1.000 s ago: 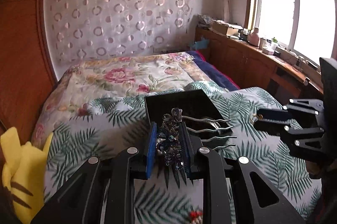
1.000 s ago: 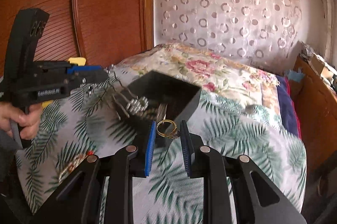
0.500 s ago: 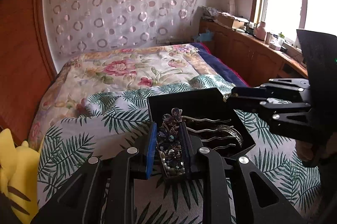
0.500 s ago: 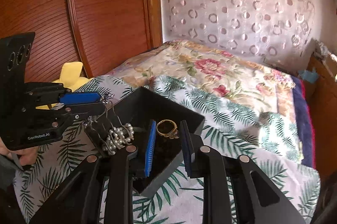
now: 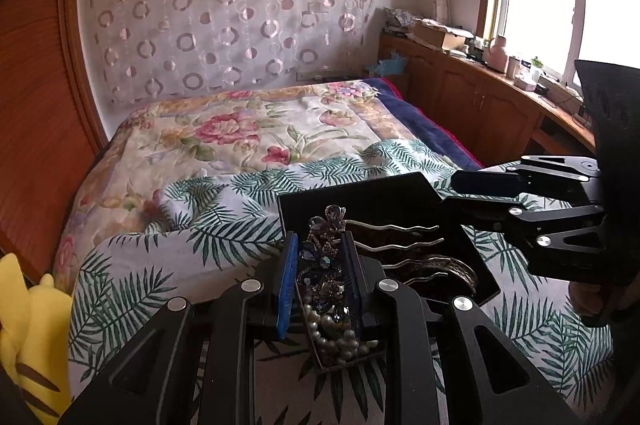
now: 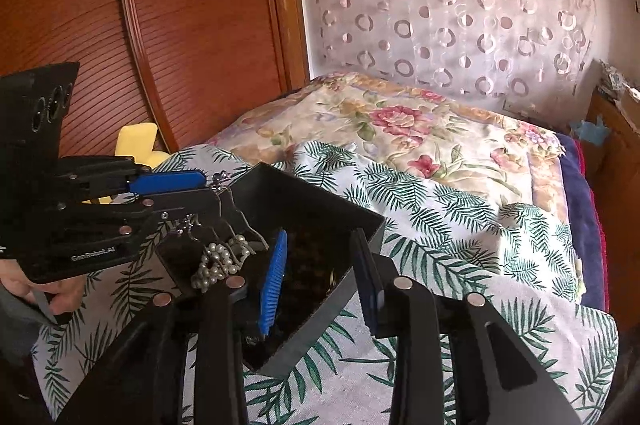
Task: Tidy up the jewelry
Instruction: 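Lower the brooch and gold ring into the black box and open both tools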
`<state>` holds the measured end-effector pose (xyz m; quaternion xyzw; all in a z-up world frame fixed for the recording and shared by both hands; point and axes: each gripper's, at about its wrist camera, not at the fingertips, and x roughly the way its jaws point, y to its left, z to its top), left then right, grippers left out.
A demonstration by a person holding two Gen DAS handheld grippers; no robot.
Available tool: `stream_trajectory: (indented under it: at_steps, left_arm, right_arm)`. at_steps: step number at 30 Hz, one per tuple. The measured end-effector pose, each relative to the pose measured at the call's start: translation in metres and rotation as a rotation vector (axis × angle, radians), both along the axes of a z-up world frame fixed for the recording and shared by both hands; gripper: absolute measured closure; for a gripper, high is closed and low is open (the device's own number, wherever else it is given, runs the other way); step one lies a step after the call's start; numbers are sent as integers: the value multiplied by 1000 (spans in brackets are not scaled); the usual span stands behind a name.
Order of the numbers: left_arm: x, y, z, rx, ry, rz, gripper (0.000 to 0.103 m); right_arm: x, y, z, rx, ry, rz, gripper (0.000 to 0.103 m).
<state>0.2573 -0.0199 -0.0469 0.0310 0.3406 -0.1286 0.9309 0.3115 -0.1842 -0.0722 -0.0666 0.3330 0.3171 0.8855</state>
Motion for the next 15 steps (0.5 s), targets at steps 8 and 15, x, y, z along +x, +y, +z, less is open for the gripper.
stream_trajectory:
  at_steps: [8,15]
  left_arm:
    - [3,0,6,4,-20,-8,82]
    - [-7,-1,11,5,-38,-11,75]
  right_arm:
    - [-13,-3,12,-35,-29,-6,67]
    - [-34,-10,17,-32,-37,-21,67]
